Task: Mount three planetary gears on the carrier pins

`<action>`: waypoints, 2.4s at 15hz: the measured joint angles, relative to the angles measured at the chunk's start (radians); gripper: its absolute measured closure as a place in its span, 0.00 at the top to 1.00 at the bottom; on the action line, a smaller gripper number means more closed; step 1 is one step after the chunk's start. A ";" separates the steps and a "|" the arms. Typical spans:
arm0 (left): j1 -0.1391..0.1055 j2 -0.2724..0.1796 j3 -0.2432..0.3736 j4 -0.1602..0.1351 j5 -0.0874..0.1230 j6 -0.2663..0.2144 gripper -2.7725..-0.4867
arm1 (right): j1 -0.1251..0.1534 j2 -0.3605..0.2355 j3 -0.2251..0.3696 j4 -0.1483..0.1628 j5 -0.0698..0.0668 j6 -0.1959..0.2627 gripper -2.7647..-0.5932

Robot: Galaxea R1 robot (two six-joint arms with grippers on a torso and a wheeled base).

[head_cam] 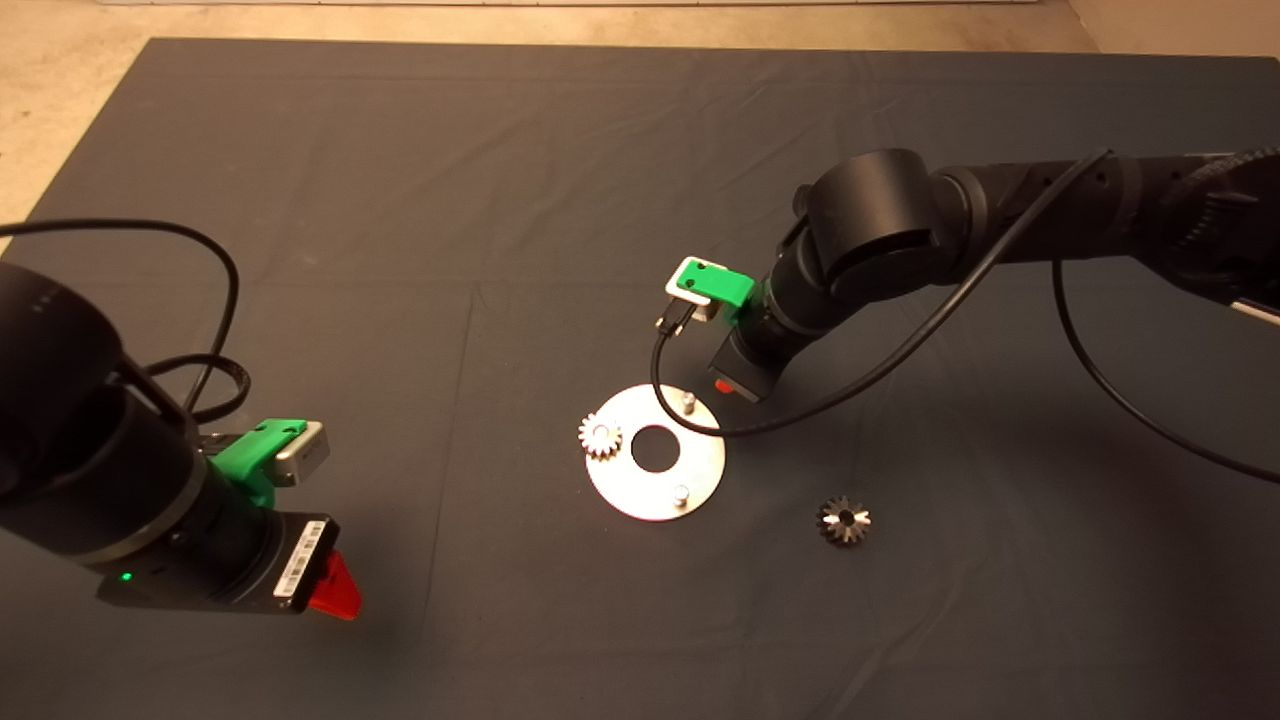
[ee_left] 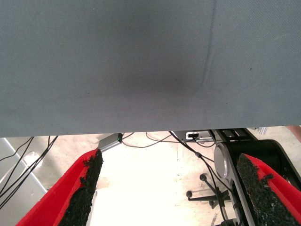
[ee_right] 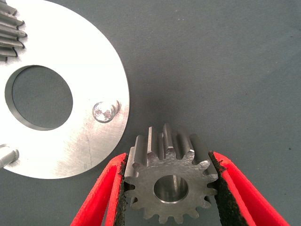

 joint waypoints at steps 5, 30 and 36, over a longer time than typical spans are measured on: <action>0.000 0.000 0.000 0.000 0.000 0.000 0.68 | -0.001 0.040 -0.009 0.003 -0.005 0.009 0.22; 0.000 0.000 0.000 0.000 0.000 0.000 0.68 | -0.049 0.076 -0.061 0.016 -0.011 0.014 0.22; 0.000 0.000 0.005 -0.001 0.000 0.000 0.68 | -0.049 0.098 -0.073 0.016 0.005 0.014 0.22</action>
